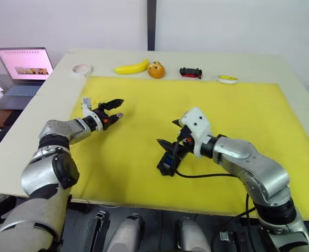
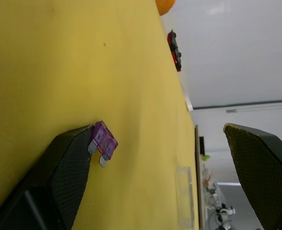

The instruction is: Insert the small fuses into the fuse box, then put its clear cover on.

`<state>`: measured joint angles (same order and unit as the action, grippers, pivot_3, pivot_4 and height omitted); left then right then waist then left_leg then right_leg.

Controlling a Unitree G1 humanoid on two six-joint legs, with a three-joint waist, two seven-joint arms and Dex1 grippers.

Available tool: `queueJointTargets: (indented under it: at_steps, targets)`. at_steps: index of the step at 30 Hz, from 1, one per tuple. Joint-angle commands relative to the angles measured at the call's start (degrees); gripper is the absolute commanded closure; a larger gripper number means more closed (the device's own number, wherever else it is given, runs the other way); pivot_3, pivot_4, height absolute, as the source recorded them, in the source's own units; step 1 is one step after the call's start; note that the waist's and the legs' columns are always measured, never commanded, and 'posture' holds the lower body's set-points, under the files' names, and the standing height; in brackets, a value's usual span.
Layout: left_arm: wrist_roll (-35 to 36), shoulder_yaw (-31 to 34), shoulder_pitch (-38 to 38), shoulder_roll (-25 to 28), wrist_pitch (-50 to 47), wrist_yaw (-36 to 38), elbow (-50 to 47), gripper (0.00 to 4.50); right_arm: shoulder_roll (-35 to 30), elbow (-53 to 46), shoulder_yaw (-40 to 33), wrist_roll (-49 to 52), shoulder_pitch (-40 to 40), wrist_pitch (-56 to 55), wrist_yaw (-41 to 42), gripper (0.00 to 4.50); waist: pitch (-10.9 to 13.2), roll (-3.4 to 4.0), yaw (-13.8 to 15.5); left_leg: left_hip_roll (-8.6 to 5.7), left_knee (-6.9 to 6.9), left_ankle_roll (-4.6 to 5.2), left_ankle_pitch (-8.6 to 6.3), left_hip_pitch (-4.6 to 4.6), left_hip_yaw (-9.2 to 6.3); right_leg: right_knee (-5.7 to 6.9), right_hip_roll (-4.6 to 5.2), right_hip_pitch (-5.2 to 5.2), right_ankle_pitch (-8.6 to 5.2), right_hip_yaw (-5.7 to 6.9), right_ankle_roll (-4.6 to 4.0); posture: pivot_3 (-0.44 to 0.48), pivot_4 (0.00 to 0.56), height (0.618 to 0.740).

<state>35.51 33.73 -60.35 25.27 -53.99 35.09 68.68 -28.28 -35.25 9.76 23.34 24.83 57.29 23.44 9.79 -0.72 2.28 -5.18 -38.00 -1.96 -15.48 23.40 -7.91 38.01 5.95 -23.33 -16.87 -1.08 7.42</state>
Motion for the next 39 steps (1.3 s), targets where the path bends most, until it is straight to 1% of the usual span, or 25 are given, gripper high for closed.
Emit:
queueJointTargets:
  at_steps: [1, 2, 5, 17, 20, 22, 23, 27, 33, 35, 38, 39]
  targets:
    - [-0.75, -0.11, 1.46, -1.36, 1.69, -2.08, 0.71, 0.55, -0.5, -2.32, -1.23, 0.31, 0.71, -0.16, 0.38, 0.0, -0.01, 0.01, -0.05, 0.0, 0.0, 0.01, 0.01, -0.01, 0.0, 0.01, 0.0, 0.0, 0.0, 0.0, 0.0, 0.0, 0.15, 0.74]
    - [-0.75, -0.12, 1.6, -1.33, 1.79, -2.18, 0.66, 0.82, -0.58, -2.39, -1.3, 0.34, 0.71, -0.09, 0.44, 0.0, -0.01, 0.01, -0.13, 0.0, 0.0, 0.02, 0.01, -0.02, 0.0, 0.01, 0.0, 0.02, 0.0, 0.0, 0.0, 0.0, 0.15, 0.74]
    - [-0.56, -0.18, 1.76, -1.23, 1.4, -2.29, 0.49, 2.31, -0.81, -2.44, -1.49, 0.39, 0.76, 0.01, 0.64, 0.0, 0.0, 0.0, -0.27, 0.0, 0.0, 0.01, 0.02, -0.01, 0.0, 0.03, 0.0, 0.0, 0.0, -0.01, 0.0, 0.0, 0.15, 0.74]
    - [-0.03, 0.54, 1.74, -2.04, 1.28, -4.3, 0.13, 2.31, -1.45, -2.68, -2.11, 0.36, 0.78, 0.56, 1.28, 0.0, 0.0, 0.01, -0.52, 0.01, 0.01, 0.01, 0.02, -0.01, 0.02, 0.04, -0.01, -0.01, 0.0, -0.03, 0.0, 0.0, 0.15, 0.74]
    - [-0.3, 0.47, 2.13, -2.06, 1.8, -4.5, -0.08, 3.26, -1.68, -2.63, -2.17, 0.3, 0.78, 0.53, 1.41, 0.0, 0.0, 0.01, -0.55, 0.01, 0.01, 0.01, 0.02, 0.0, 0.02, 0.04, -0.01, -0.01, 0.0, -0.03, 0.0, 0.0, 0.15, 0.74]
    - [-0.29, 0.52, 2.37, -1.77, 1.87, -4.44, -0.29, 4.23, -1.8, -2.63, -2.23, 0.28, 0.8, 0.52, 1.45, 0.0, 0.0, 0.01, -0.75, 0.01, 0.01, 0.01, 0.02, -0.01, 0.03, 0.04, -0.01, -0.02, 0.0, -0.04, 0.0, 0.0, 0.15, 0.74]
    - [-0.2, 0.64, 2.48, -1.49, 1.83, -4.41, -0.43, 4.42, -1.87, -2.63, -2.29, 0.31, 0.83, 0.56, 1.48, 0.0, -0.01, 0.03, -0.93, 0.01, 0.01, 0.01, 0.02, -0.01, 0.03, 0.05, -0.01, -0.02, 0.0, -0.04, 0.0, 0.0, 0.15, 0.74]
    - [0.57, 1.44, 2.69, 0.17, 1.06, -4.17, -1.27, 4.42, -2.32, -2.71, -2.91, 0.53, 0.83, 0.69, 1.79, 0.0, -0.02, 0.04, -1.77, 0.03, 0.02, -0.01, 0.03, -0.01, 0.03, 0.08, -0.02, -0.03, 0.0, -0.04, 0.0, 0.0, 0.15, 0.74]
    - [0.86, 0.09, 3.01, 2.22, -2.77, -0.03, -5.73, 4.42, -2.07, -2.89, -4.98, 2.3, 0.56, 1.03, 2.52, 0.0, -0.01, 0.03, -2.67, 0.09, 0.03, -0.02, 0.03, -0.01, 0.03, 0.11, -0.07, -0.06, 0.0, -0.05, 0.0, 0.0, 0.15, 0.74]
    - [1.13, -1.32, 3.27, 2.47, -5.82, 2.09, -9.14, 4.42, -0.88, -3.3, -7.05, 4.68, 0.54, 2.13, 2.63, 0.0, 0.0, 0.0, -2.95, 0.09, 0.03, -0.02, 0.03, -0.01, 0.03, 0.11, -0.07, -0.06, 0.0, -0.06, 0.0, 0.0, 0.15, 0.74]
    - [4.28, -4.78, 4.41, 3.15, -15.59, 6.29, -20.86, 4.42, 0.79, -4.36, -11.54, 10.31, 0.44, 4.43, 3.35, 0.0, 0.03, -0.04, -3.0, 0.1, 0.04, -0.02, 0.03, 0.03, 0.03, 0.11, -0.07, -0.09, 0.0, -0.07, -0.01, 0.0, 0.15, 0.74]
    - [6.12, -6.26, 5.19, 3.35, -19.26, 7.74, -26.59, 4.42, 2.57, -4.5, -14.22, 13.78, 0.45, 6.04, 3.04, 0.0, 0.04, -0.05, -3.06, 0.1, 0.04, -0.02, 0.03, 0.04, 0.02, 0.11, -0.07, -0.09, 0.0, -0.09, -0.01, 0.0, 0.15, 0.74]
